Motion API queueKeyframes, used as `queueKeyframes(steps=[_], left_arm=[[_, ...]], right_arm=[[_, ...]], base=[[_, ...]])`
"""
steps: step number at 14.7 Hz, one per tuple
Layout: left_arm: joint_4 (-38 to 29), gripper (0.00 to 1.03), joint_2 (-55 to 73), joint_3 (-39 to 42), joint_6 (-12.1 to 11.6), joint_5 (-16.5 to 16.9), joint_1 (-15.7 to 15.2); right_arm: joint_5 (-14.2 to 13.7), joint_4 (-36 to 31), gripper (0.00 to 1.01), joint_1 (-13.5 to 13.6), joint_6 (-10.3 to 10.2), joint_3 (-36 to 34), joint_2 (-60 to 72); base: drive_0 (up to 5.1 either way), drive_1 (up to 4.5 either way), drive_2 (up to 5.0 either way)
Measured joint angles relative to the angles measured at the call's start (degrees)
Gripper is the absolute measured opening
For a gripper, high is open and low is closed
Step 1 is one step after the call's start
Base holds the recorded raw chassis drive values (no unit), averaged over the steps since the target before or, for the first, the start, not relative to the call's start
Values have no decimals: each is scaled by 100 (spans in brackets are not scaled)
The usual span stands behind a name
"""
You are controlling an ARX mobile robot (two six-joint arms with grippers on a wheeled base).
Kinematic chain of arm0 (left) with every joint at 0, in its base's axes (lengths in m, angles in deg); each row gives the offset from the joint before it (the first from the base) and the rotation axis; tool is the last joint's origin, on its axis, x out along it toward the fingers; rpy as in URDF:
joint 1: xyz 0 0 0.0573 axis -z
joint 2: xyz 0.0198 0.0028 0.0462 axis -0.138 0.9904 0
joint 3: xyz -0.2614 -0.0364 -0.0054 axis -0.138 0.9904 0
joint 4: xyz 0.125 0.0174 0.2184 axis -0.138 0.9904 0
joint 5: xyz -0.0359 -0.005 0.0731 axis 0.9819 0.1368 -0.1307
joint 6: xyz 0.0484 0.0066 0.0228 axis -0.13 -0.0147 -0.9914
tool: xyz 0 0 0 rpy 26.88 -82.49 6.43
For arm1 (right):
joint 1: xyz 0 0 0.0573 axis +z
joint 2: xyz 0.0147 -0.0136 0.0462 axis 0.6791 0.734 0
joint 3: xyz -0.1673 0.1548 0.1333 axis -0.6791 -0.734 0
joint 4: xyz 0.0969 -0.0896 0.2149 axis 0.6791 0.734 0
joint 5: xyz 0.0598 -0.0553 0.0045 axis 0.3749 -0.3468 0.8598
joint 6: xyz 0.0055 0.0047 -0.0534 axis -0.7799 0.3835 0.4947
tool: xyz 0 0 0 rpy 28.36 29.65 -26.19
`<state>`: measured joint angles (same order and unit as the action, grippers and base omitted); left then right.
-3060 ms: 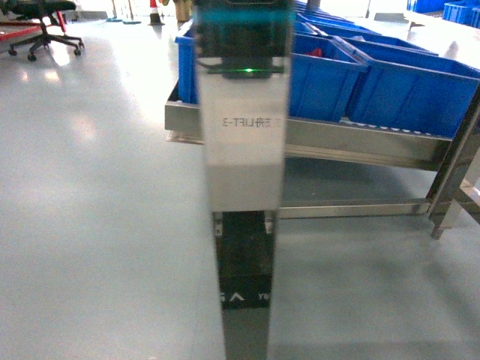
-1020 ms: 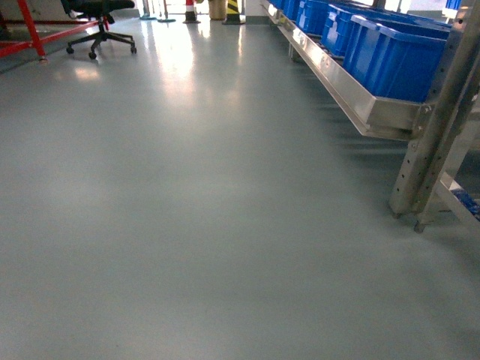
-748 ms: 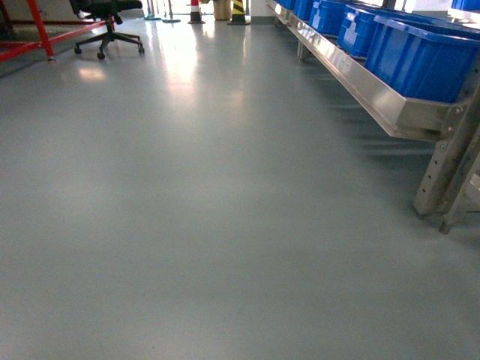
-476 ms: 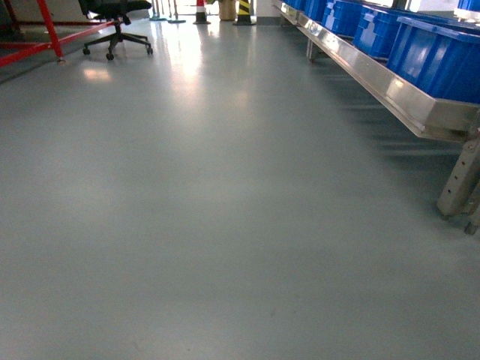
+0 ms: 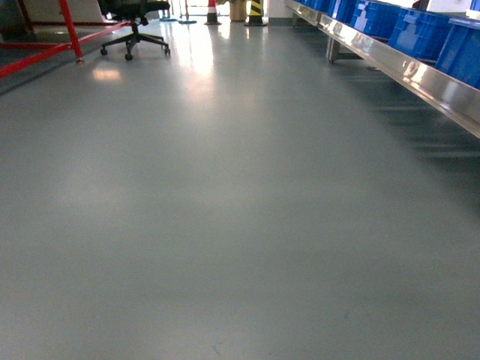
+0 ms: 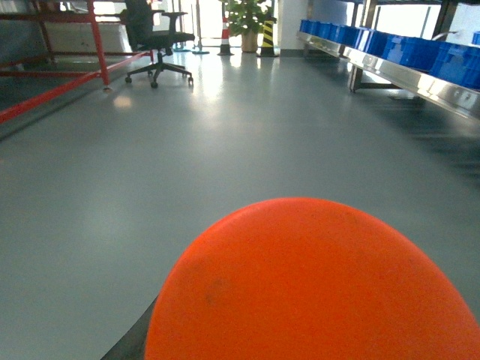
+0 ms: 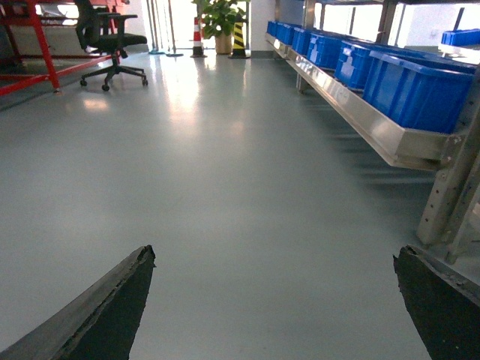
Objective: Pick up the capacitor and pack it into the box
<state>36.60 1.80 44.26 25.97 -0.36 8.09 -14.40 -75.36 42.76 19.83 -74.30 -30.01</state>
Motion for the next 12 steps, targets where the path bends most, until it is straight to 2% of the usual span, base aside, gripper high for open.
queueKeyframes(steps=[12], left_arm=[[11,43,0,0,0,13,0]], right_arm=[[4,33,98,0,0,0,0]], base=[[-493,253,253]])
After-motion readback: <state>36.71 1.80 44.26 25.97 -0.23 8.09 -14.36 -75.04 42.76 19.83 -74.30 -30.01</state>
